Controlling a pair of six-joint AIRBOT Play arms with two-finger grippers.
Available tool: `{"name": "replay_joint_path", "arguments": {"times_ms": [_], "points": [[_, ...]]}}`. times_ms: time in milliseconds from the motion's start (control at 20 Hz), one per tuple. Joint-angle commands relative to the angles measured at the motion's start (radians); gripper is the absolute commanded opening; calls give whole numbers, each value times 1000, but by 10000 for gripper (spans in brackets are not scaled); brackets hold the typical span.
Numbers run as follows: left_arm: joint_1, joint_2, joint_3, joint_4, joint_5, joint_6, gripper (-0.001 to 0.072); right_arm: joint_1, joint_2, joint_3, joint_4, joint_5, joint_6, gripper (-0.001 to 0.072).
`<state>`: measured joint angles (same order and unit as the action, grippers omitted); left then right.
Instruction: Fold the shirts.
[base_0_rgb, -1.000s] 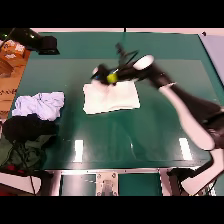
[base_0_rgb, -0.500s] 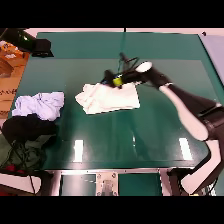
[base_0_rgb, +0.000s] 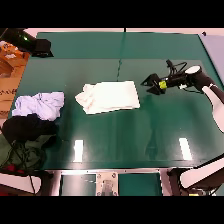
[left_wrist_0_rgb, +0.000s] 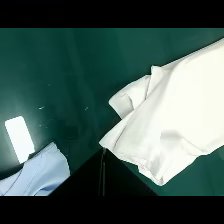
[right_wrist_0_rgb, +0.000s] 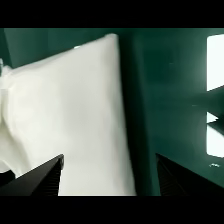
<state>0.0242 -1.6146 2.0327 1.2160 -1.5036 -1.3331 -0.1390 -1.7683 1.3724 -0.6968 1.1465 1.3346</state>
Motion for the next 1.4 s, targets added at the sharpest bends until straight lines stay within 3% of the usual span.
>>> {"name": "replay_joint_path", "arguments": {"times_ms": [0, 250, 350, 400, 450, 650, 850, 1200, 1350], "points": [[0, 0, 0, 0, 2, -5, 25, 4, -74, -40, -14, -5, -37, 642], [0, 0, 0, 0, -2, -4, 26, 188, -131, 27, 76, -72, -37, 638], [0, 0, 0, 0, -2, -4, 25, 264, -137, 92, 124, -81, -33, 575], [0, 0, 0, 0, -5, -4, 26, 293, -136, 133, 147, -77, -33, 221], [0, 0, 0, 0, -11, -3, 26, 313, -136, 178, 163, -65, -20, 38], [0, 0, 0, 0, -42, -1, 25, 298, -116, 425, 169, 53, 109, 14], [0, 0, 0, 0, -77, 0, 25, 119, -16, 599, 80, 96, 252, 13], [0, 0, 0, 0, -114, 0, 26, -402, 91, 573, 3, 115, 381, 14], [0, 0, 0, 0, -113, -1, 26, -620, 162, 449, -165, 119, 406, 13]]}}
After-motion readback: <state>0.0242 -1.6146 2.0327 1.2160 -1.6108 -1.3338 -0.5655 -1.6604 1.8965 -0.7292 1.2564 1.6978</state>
